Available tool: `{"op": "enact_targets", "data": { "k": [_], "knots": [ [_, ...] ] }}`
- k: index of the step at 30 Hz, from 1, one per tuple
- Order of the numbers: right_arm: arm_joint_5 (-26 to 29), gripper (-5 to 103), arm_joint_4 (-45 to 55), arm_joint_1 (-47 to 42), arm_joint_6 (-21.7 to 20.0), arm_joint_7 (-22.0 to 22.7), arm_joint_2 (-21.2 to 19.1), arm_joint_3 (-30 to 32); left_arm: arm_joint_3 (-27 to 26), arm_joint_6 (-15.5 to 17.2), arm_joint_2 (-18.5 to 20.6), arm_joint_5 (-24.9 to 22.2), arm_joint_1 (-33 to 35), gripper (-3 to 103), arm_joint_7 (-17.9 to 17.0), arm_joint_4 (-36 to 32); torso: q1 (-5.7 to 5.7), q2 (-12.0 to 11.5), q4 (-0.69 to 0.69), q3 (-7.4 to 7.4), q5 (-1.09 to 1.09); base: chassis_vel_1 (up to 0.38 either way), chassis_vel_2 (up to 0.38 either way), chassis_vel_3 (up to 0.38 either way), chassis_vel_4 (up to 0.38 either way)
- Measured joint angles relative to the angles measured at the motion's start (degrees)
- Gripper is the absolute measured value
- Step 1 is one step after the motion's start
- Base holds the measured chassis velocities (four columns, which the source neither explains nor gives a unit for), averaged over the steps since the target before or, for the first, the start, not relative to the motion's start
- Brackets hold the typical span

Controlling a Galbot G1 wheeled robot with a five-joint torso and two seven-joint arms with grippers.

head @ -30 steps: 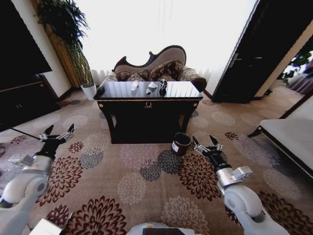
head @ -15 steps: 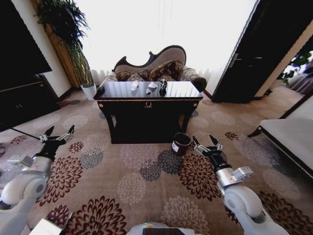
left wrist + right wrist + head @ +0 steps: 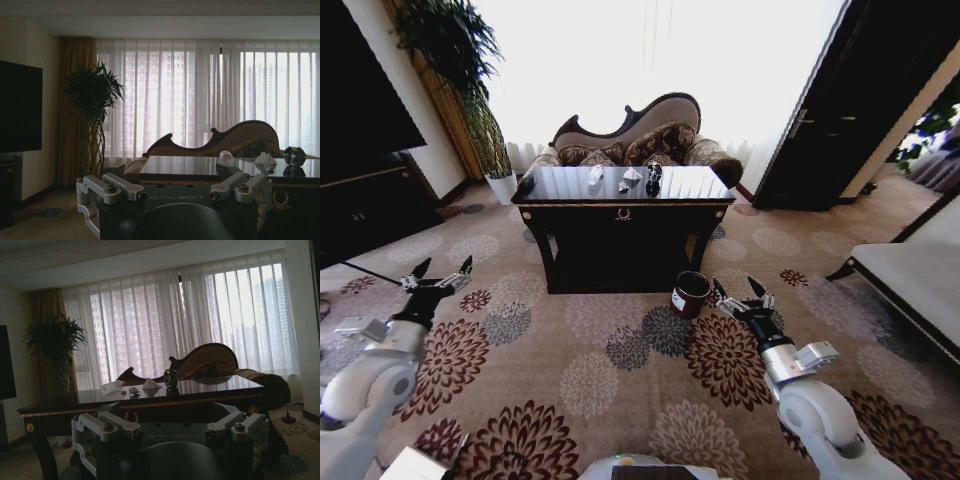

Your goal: Move to the front of the table and place the trash on the table into the trash bin.

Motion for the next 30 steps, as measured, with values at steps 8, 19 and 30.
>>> {"op": "enact_targets", "data": {
  "k": [8, 19, 30],
  "knots": [
    [0.0, 100, 0.3, -0.4, 0.0, -0.3, 0.3, 0.1, -0.2, 0.3, 0.1, -0.1, 0.5, 100, 0.0, -0.3, 0.00, 0.0, 0.00, 0.00, 0.00, -0.056, 0.075, 0.067, -0.067],
    [-0.1, 100, 0.2, -0.6, 0.0, -0.5, 0.7, 0.0, -0.1, 0.3, 0.0, -0.2, 0.5, 100, 0.0, -0.4, 0.00, 0.0, 0.00, 0.00, 0.00, -0.101, 0.097, 0.094, -0.105],
    [-0.1, 100, 0.2, -0.7, -0.1, -0.6, 1.1, -0.2, 0.0, 0.1, -0.2, 0.1, 0.5, 100, 0.0, -0.2, 0.01, 0.0, 0.00, 0.01, 0.00, -0.123, 0.112, 0.115, -0.113]
  ]
}}
